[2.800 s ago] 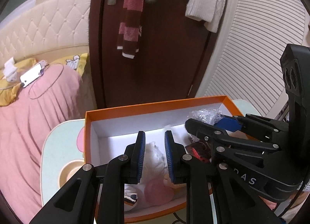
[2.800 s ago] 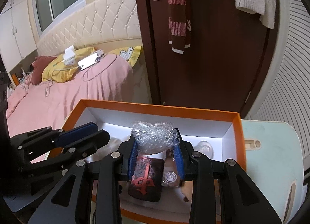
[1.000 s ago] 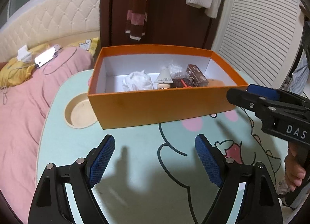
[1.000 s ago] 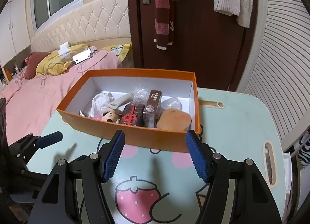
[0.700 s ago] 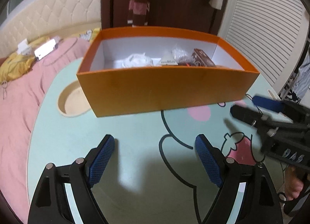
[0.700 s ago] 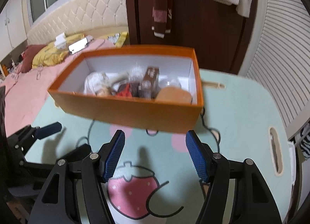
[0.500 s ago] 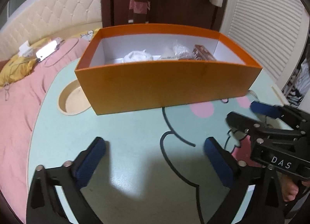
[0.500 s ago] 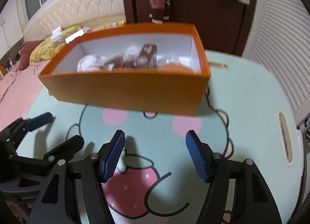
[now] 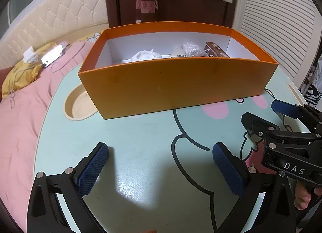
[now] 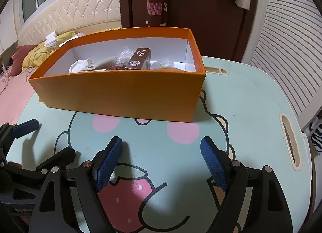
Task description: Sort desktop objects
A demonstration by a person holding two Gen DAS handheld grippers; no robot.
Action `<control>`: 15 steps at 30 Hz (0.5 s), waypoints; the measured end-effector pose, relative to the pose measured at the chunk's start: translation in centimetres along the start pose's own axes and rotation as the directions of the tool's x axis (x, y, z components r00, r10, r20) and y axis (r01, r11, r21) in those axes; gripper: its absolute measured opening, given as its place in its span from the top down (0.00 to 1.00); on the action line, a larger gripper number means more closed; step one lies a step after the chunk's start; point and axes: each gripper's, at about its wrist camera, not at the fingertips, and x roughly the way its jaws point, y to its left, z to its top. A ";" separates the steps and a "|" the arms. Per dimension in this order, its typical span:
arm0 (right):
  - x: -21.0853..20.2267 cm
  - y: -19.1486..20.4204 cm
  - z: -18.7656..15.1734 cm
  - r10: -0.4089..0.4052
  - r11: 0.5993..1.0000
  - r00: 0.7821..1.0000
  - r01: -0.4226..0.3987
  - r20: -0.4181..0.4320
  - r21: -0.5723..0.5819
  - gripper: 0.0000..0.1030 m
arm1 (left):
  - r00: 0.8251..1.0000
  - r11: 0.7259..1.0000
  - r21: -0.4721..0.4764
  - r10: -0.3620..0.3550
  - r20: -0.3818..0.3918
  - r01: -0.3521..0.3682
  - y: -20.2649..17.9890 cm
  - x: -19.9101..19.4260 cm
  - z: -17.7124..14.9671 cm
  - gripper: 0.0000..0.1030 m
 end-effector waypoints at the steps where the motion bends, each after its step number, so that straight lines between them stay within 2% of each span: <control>1: 0.0 0.0 0.0 0.000 1.000 1.000 0.000 0.000 0.000 0.22 | 1.000 1.000 0.000 0.000 0.000 0.000 0.0 0.0 0.0 0.00; 15: 0.1 0.0 -0.1 0.000 1.000 1.000 0.000 0.002 0.001 0.22 | 1.000 1.000 -0.001 0.001 -0.001 -0.001 -0.2 0.0 0.1 0.00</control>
